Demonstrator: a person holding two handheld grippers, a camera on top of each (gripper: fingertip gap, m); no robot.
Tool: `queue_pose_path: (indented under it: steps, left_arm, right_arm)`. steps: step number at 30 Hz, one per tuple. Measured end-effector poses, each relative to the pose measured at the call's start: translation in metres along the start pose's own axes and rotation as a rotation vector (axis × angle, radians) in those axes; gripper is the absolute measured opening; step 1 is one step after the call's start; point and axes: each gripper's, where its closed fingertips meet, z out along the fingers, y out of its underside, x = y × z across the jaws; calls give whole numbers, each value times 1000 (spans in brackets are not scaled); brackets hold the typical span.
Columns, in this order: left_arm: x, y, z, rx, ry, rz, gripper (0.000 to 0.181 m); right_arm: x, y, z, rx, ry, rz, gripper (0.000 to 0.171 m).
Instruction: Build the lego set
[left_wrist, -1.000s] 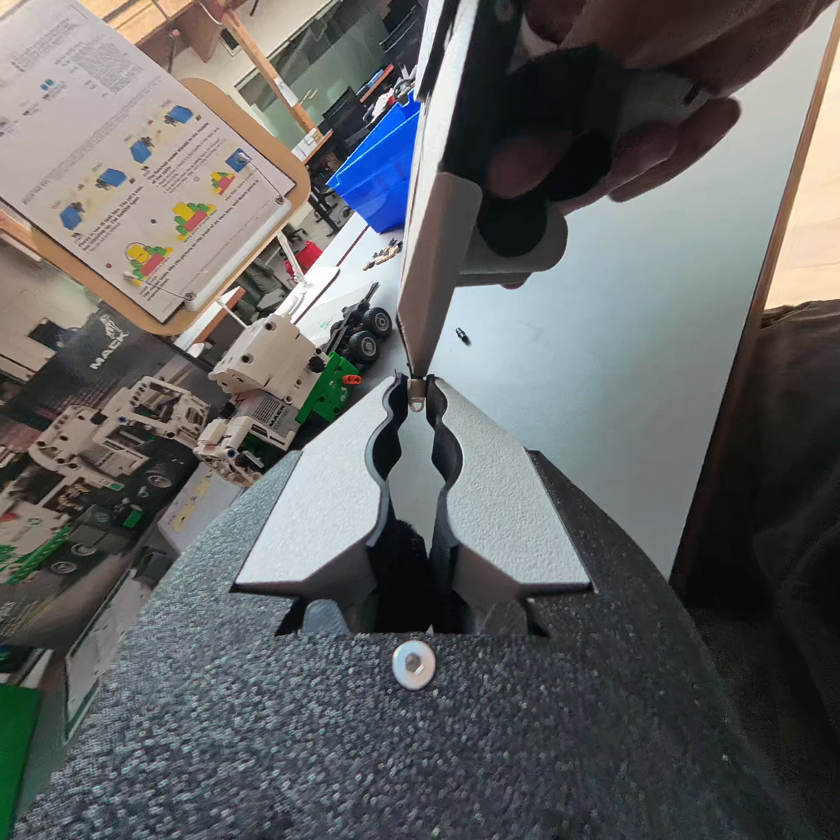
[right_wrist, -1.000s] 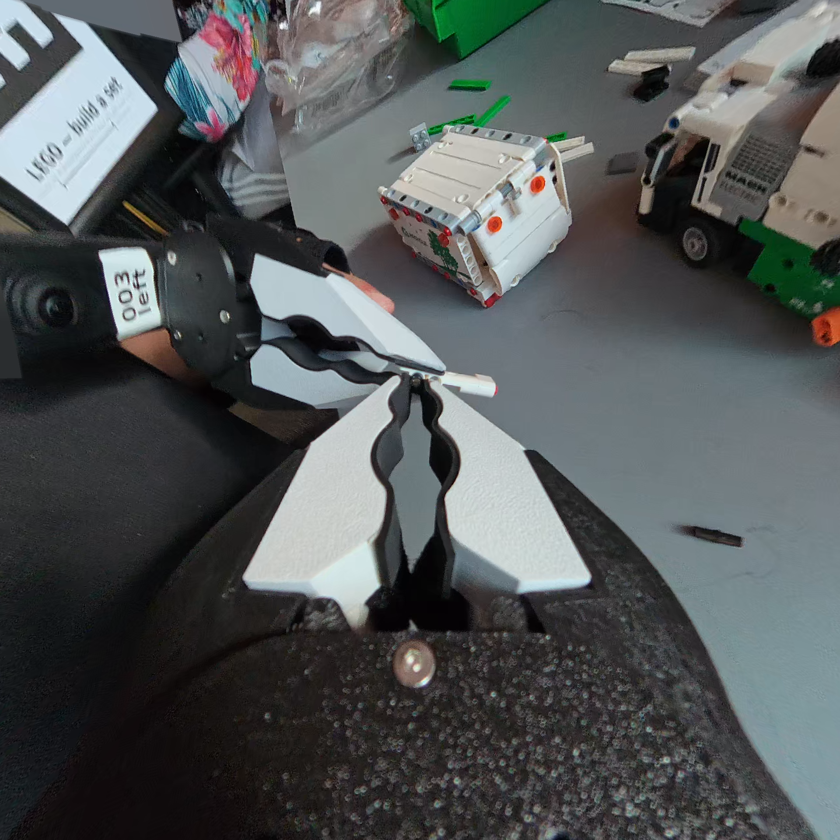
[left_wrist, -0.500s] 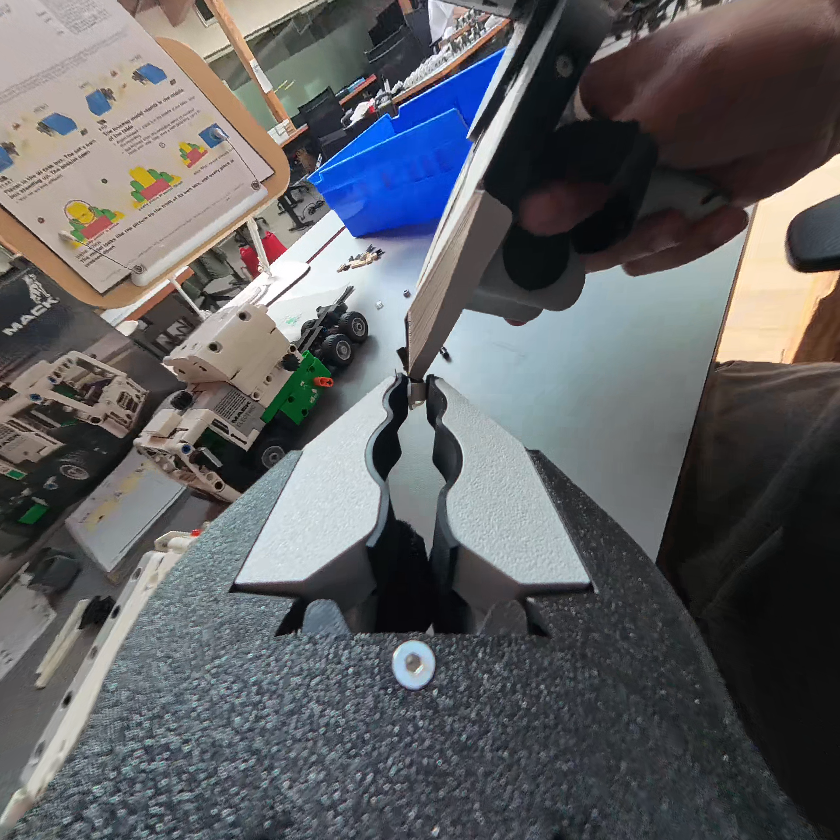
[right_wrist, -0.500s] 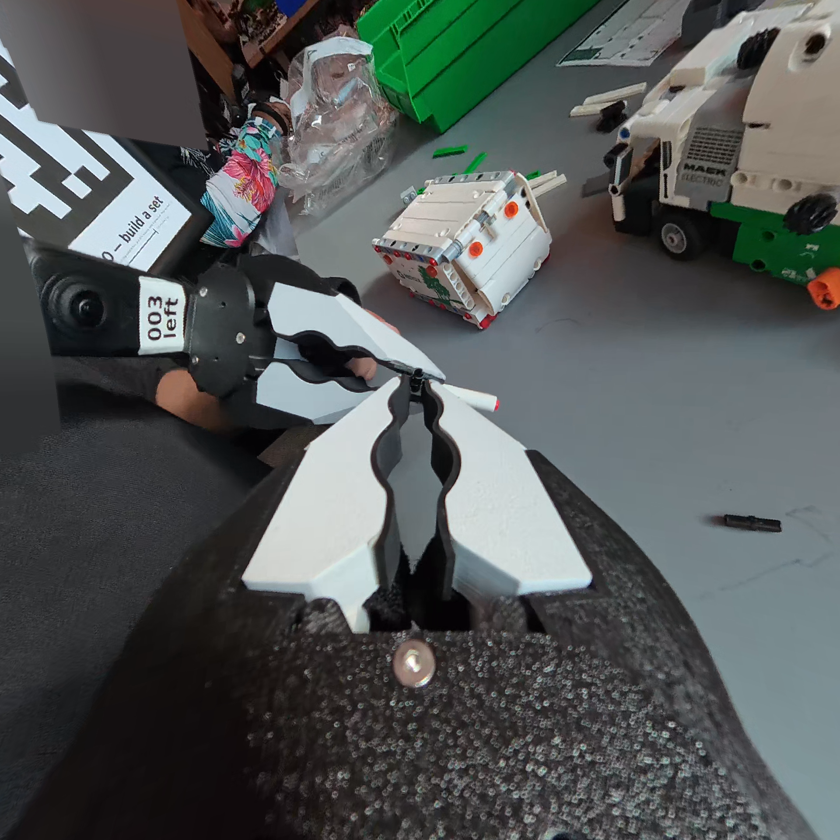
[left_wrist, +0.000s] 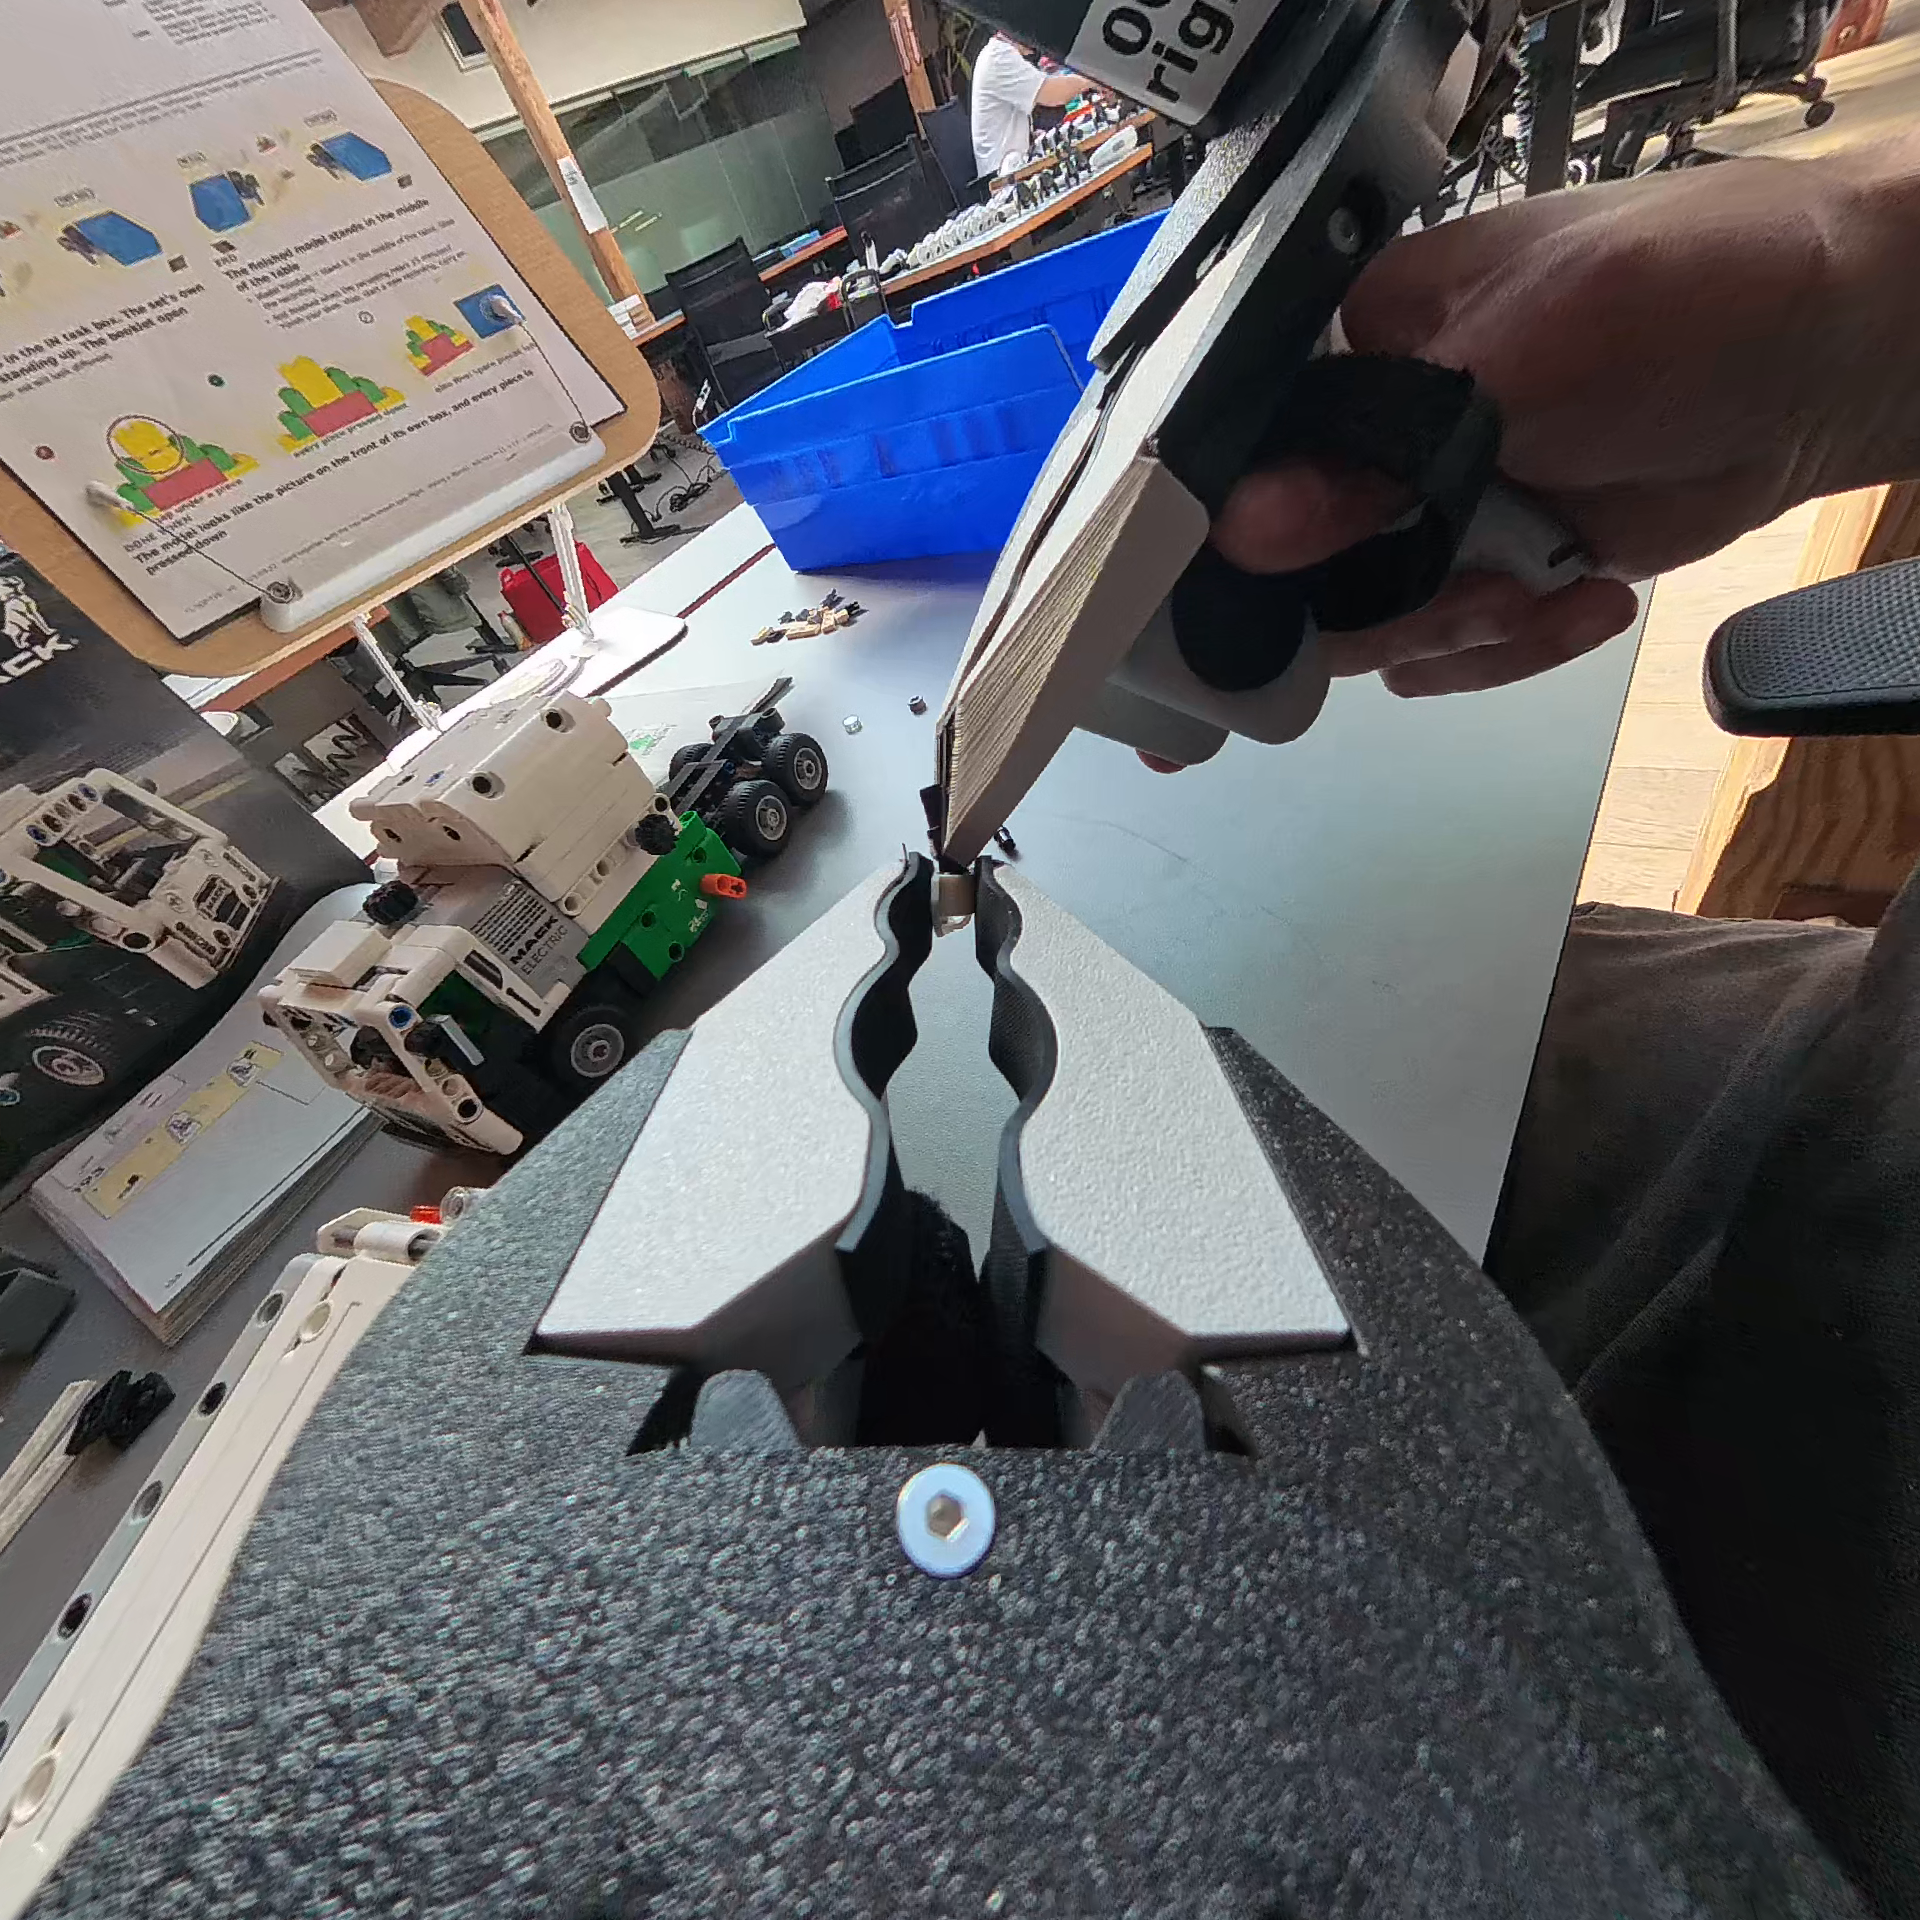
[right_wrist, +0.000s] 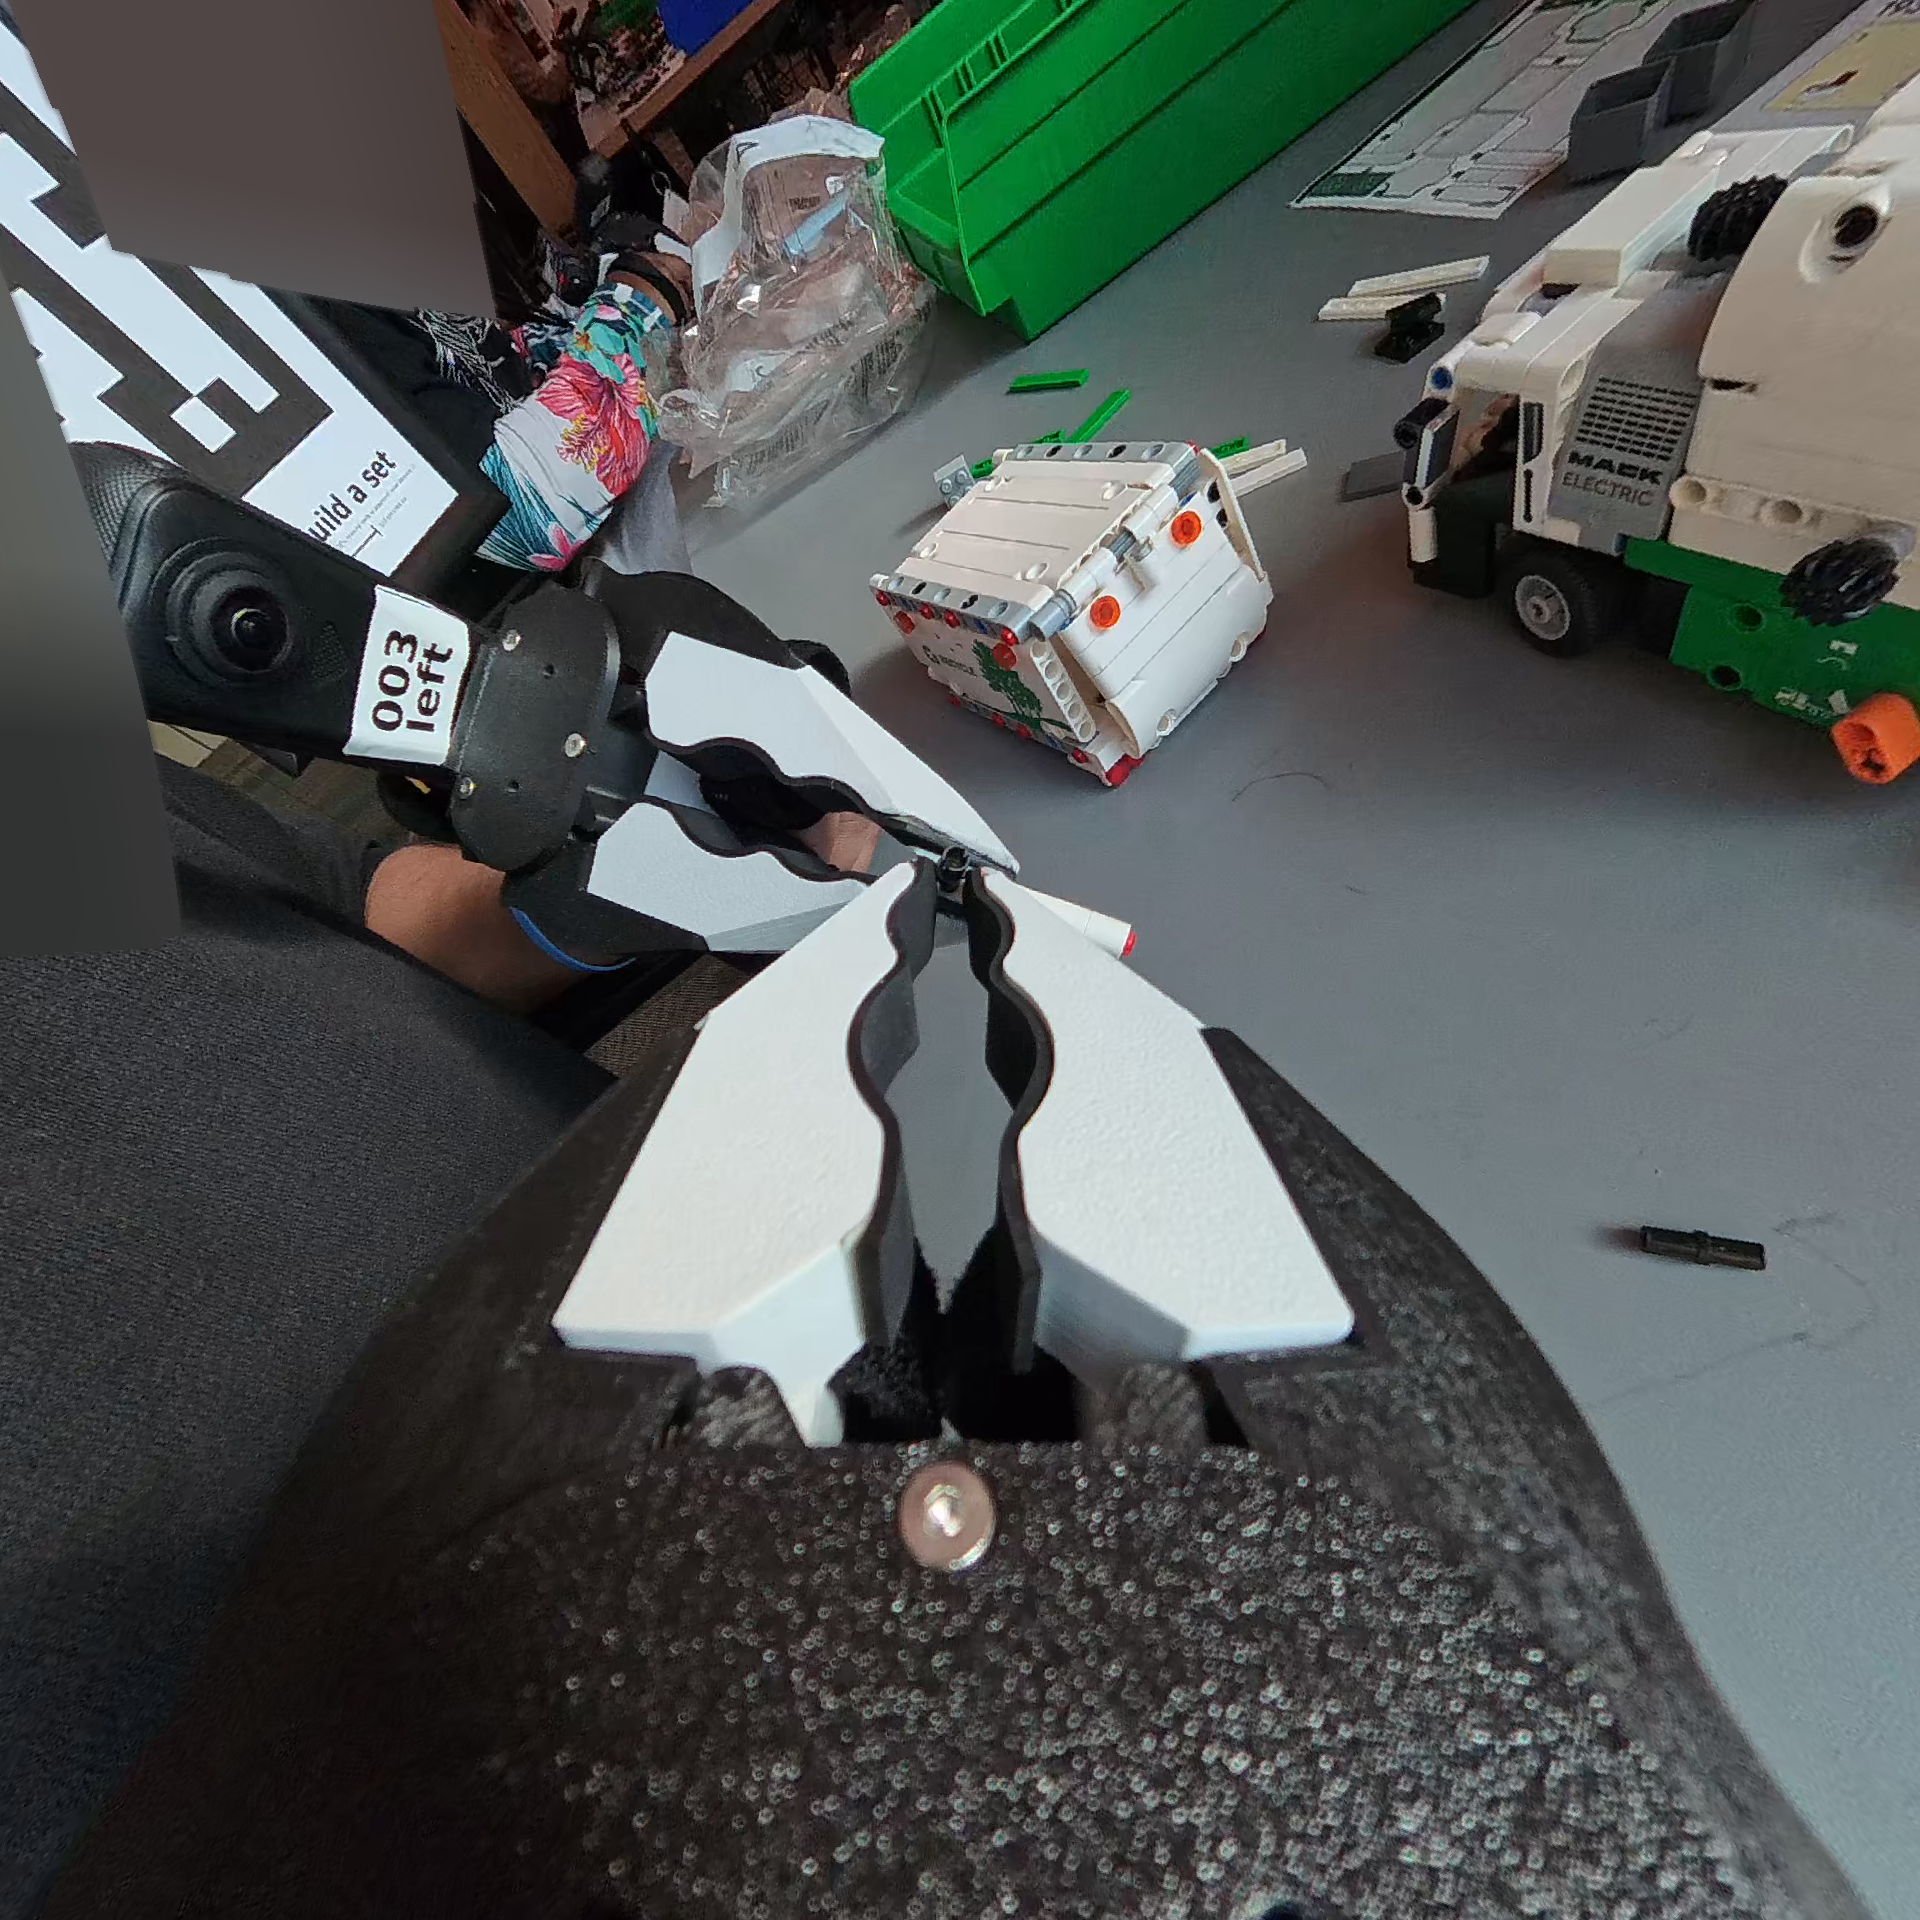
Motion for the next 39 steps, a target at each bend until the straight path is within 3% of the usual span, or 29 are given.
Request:
queue_pose_path:
  steps: [11,23,39]
  left_arm:
    - [-4,-1,-1,10,-1,-34,6]
    - [-23,-14,-14,135,11,-216,6]
    - [-23,-16,-16,151,-11,-182,6]
  right_arm:
    - [-1,-5,2,-14,36,-28,5]
    - [-7,-29,12,-58,146,-160,5]
    - [-12,-32,11,-92,112,-114,9]
